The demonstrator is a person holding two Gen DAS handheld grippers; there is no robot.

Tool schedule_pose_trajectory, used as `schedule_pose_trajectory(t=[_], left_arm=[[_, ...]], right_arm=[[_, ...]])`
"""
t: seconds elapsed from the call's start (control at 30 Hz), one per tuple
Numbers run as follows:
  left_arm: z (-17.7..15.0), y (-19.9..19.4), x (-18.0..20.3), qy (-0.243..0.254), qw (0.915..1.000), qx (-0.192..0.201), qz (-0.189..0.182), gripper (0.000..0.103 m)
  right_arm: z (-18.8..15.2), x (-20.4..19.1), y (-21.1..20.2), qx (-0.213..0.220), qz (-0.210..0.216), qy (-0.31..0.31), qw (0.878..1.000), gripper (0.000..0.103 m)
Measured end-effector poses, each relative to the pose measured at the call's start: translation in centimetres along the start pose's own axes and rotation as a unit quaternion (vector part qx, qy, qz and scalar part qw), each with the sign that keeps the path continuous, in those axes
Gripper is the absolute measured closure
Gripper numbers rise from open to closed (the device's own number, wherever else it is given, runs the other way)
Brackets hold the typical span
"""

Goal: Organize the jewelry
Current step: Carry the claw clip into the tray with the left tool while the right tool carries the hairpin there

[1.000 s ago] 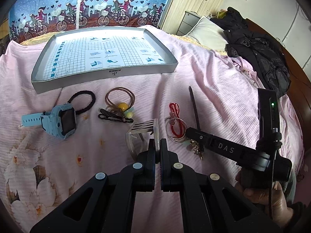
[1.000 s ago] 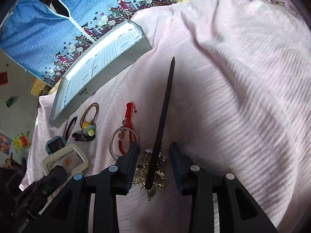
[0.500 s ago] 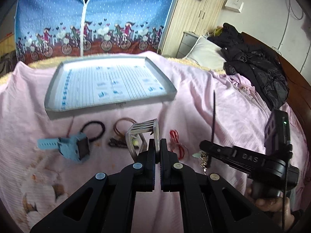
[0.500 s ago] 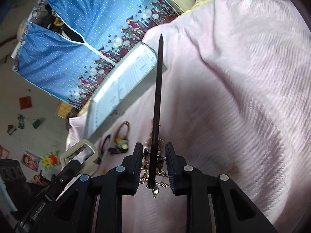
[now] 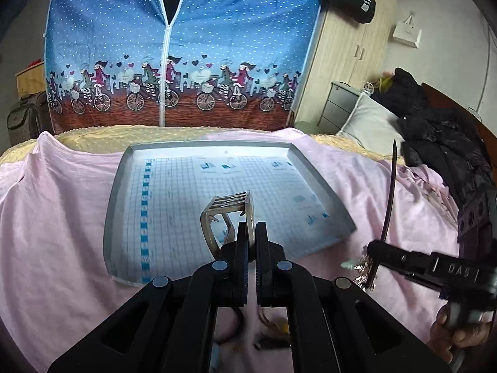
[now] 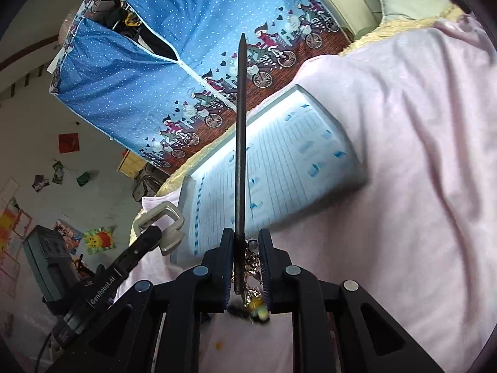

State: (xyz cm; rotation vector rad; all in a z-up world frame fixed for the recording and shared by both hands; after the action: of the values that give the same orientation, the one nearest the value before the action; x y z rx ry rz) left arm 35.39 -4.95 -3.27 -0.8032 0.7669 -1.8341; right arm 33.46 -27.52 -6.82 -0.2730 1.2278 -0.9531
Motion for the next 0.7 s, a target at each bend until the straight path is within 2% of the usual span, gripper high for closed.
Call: schedule_pose_trajectory(t=[0.17, 0.23, 0.37, 0.5, 0.7], left_arm=[[0.7, 3.3, -2.6, 0.001, 0.999, -0.013, 0.042, 0.101], [0.8, 4.7, -3.2, 0.0, 0.9984, -0.026, 0.051, 0.101], [0.7, 7.0, -4.0, -0.009, 0.9971, -0.051, 0.056, 0.101], [0.6, 7.6, -4.2, -0.007, 0.9962, -0.064, 0.058, 0.101], [0.8, 8.0, -4.2, -0.004, 0.9949, -0.075, 0.067, 0.101]], right_arm=[[3.9, -0.1, 3.1, 0.014, 0.004, -0.012, 1.0, 0.088], [5.1, 0.0, 4.4, 0.015, -0.009, -0.025, 1.0, 0.088], [5.8, 0.7, 6.8, -0.002, -0.036, -0.047, 0.998, 0.088], [5.5, 1.6, 8.1, -0.02, -0.071, -0.063, 0.995, 0.088], [5.2, 2.1, 9.0, -0.038, -0.085, -0.069, 0.993, 0.086]])
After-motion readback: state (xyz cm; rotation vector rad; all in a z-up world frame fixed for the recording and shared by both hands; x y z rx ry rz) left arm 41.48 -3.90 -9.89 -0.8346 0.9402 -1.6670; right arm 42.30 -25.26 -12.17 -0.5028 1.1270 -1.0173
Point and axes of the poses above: each gripper's, at about its wrist camera, not at the fingertips, and y roughly the way its jaws point, x to its right, z to its top, the point moved 2 cm from there along y, roughly the way its jaws point, and after that the axes turned 14 degrees about -x, right-handed, at the moved point
